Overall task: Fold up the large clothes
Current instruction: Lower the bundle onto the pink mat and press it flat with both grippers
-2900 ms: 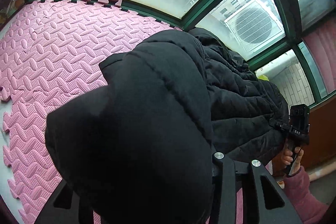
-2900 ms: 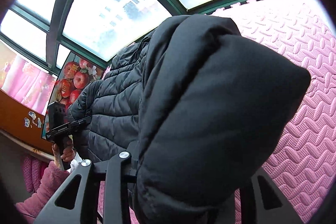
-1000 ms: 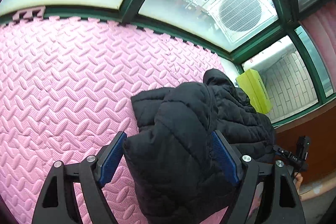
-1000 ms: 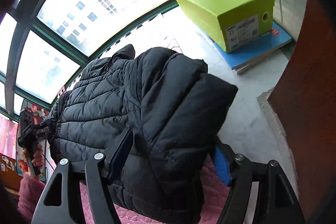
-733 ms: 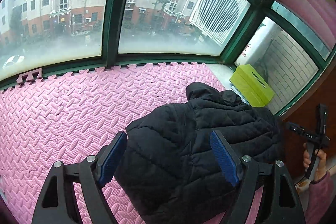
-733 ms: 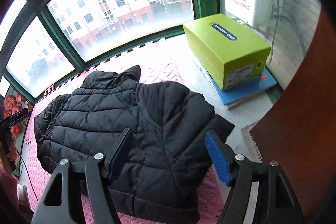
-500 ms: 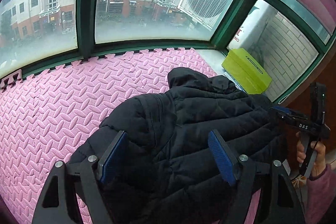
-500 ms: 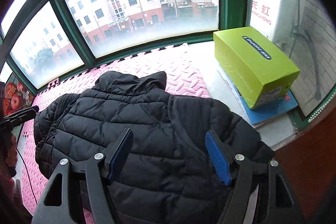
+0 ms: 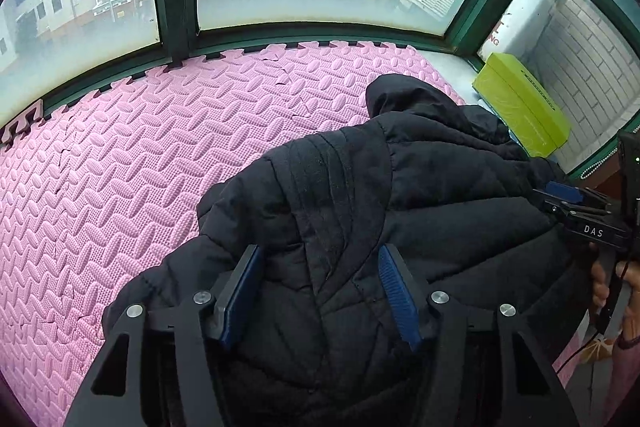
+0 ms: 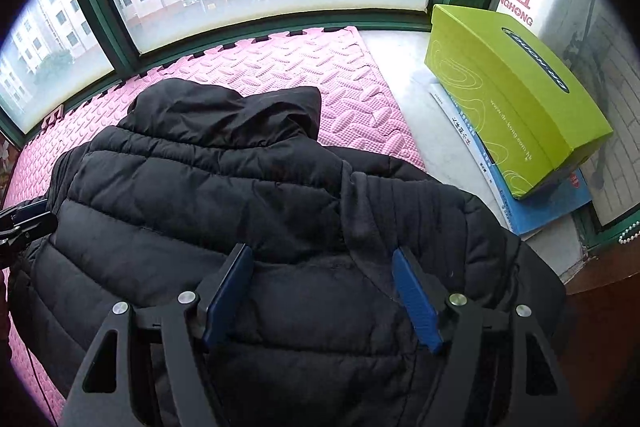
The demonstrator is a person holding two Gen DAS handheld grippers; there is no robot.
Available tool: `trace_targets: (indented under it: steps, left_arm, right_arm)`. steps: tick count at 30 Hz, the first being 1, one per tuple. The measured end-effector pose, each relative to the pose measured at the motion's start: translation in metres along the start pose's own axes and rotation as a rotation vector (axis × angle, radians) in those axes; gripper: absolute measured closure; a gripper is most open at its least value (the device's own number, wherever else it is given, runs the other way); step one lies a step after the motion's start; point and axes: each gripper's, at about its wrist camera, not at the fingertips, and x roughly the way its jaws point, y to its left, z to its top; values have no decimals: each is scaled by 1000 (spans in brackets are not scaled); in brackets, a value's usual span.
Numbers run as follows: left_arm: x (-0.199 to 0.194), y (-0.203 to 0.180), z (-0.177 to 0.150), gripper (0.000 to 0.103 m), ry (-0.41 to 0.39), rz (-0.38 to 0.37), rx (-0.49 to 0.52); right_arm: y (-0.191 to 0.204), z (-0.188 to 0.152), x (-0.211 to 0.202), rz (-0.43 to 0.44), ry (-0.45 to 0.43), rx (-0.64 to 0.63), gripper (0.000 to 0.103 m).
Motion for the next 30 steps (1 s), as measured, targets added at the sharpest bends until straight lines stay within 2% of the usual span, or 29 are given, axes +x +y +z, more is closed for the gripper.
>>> trace_targets:
  steps: [2,4,7,9,15,20,24,30]
  left_arm:
    - [-13,-2,-4,39,-23,13,12]
    - [-31,-9,-11,39,-58,66,52]
    - [-50,-21,-24,39,-94,145,112]
    - [-59,-28,-34,39,-108,170,135]
    - [-75,-37,-58,39,-126,175,147]
    - [-74,-38,-68,39,-112,182,146]
    - [-73,-39,-74,38,-112,200,161]
    - [-71,-39,-81,38,-114,211,179]
  right_arm:
    - [0,-2,-10,-3,-16,3,24]
    - [1,-8,-24,-1,-46,11,24]
    - [6,-28,-52,33,-92,8,24]
    - [13,-45,-64,53,-99,-15,24]
    - [25,-85,-84,-25,-135,-75,24]
    - [13,-107,-69,-15,-94,-35,24]
    - [24,-105,-72,-62,-78,-60,24]
    - [55,-79,-96,10,-144,-113,24]
